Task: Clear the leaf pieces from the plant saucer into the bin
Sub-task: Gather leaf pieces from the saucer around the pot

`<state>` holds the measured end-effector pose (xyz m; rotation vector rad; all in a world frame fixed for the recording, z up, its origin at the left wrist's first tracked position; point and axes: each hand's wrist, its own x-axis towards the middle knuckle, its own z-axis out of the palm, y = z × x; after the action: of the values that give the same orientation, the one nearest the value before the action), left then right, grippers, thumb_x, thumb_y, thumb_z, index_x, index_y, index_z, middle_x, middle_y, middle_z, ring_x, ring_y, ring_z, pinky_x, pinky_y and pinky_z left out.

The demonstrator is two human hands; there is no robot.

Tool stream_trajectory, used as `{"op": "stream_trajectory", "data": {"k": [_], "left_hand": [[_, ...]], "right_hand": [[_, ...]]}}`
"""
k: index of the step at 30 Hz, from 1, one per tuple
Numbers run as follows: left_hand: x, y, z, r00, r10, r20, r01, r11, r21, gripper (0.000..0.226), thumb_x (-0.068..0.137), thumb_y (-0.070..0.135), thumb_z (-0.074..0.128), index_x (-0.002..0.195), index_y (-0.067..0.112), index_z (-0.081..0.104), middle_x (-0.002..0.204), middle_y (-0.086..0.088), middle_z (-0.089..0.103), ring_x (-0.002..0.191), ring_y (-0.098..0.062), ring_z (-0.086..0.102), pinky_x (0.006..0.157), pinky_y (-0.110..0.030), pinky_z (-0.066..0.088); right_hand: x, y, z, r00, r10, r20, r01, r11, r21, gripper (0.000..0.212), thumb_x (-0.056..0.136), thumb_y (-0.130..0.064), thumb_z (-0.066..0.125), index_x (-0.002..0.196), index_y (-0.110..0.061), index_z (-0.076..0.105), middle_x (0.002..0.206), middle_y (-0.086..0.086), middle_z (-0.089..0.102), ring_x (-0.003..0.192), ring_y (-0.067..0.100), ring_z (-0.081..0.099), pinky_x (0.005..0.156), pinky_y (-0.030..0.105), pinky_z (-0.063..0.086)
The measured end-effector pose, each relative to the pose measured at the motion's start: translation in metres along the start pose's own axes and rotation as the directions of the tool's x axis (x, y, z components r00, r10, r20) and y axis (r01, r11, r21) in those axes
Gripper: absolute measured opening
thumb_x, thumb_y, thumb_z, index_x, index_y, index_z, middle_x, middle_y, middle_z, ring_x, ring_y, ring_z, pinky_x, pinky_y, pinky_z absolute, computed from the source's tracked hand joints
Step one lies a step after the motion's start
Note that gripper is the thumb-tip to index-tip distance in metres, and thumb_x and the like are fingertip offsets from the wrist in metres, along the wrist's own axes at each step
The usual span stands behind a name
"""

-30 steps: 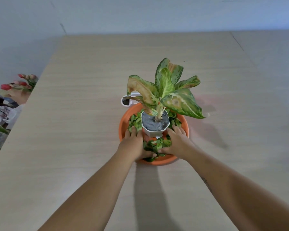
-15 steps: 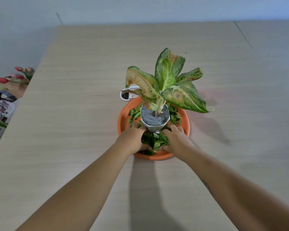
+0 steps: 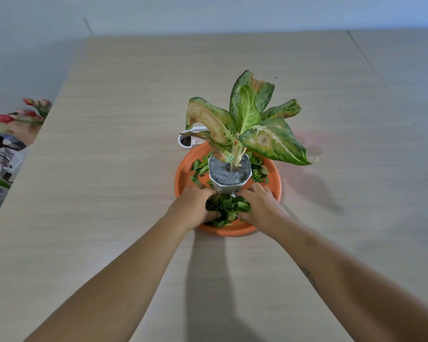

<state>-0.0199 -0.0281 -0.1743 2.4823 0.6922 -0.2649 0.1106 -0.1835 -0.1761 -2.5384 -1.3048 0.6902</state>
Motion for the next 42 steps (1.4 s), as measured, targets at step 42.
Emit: {"op": "stream_trajectory", "data": {"k": [42], "left_hand": [[-0.063, 0.057, -0.001, 0.859, -0.512, -0.001, 0.0, 0.003, -1.0, 0.018, 0.085, 0.009, 0.07, 0.102, 0.002, 0.067, 0.101, -0.019, 0.073, 0.09, -0.027, 0.072, 0.082, -0.038, 0.057]], "right_hand": [[-0.042, -0.023, -0.046, 0.946, 0.307, 0.104, -0.145, 0.116, 0.983, 0.015, 0.082, -0.011, 0.068, 0.096, -0.015, 0.072, 0.096, 0.005, 0.076, 0.1, 0.027, 0.069, 0.093, 0.043, 0.055]]}}
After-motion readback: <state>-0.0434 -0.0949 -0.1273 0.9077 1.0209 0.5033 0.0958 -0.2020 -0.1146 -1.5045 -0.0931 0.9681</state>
